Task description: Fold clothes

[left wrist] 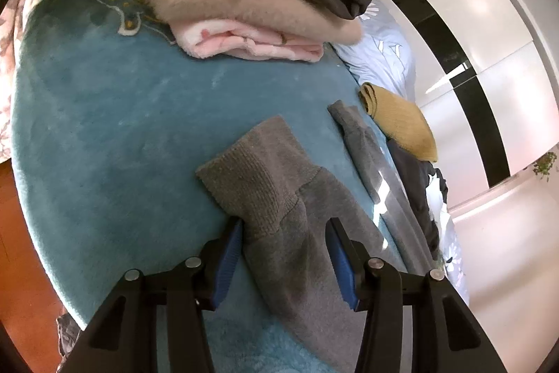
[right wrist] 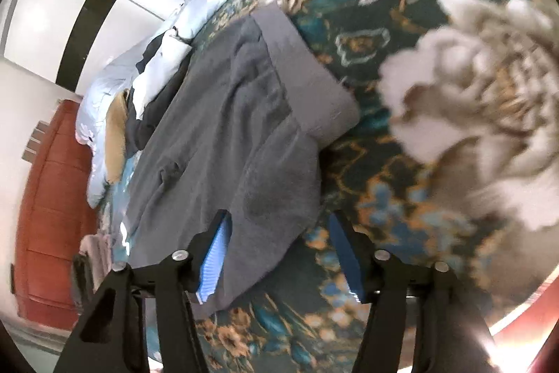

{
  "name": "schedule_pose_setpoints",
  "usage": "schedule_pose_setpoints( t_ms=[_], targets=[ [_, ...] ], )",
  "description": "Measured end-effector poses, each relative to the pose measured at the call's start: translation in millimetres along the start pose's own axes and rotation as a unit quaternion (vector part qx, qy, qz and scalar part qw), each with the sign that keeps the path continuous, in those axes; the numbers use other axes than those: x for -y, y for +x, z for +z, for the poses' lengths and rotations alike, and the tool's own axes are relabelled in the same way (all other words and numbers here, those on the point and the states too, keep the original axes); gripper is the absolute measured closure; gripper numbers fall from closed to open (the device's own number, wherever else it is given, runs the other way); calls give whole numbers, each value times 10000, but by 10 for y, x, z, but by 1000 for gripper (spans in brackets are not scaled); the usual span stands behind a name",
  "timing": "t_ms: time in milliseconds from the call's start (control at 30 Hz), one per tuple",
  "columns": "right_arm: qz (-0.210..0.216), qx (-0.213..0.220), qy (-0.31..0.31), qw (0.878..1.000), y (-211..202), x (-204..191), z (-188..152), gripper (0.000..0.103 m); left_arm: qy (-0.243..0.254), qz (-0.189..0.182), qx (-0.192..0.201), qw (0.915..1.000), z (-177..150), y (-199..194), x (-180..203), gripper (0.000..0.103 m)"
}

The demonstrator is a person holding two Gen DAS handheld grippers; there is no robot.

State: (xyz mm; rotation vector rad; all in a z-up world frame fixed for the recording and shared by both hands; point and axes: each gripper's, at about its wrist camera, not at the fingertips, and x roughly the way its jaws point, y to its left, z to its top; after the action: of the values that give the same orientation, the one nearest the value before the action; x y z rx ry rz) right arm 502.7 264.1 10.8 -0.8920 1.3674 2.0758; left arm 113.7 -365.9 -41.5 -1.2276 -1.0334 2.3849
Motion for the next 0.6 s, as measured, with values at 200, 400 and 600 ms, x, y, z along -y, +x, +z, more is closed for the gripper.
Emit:
schedule_pose_setpoints(
  t_ms=[200,400,600],
  targets=[
    [306,-79,256,9992,326,10,47,67,-232,36,34,9997,3,2,-66,76],
    [1196,180,989,9877,257,80,151,86,-672,-95,75,9977,74,-30,-71,91],
    [1797,513,736,9796,141,-180,432,89,-716,-446,218,9962,385,-109,354,93]
  ],
)
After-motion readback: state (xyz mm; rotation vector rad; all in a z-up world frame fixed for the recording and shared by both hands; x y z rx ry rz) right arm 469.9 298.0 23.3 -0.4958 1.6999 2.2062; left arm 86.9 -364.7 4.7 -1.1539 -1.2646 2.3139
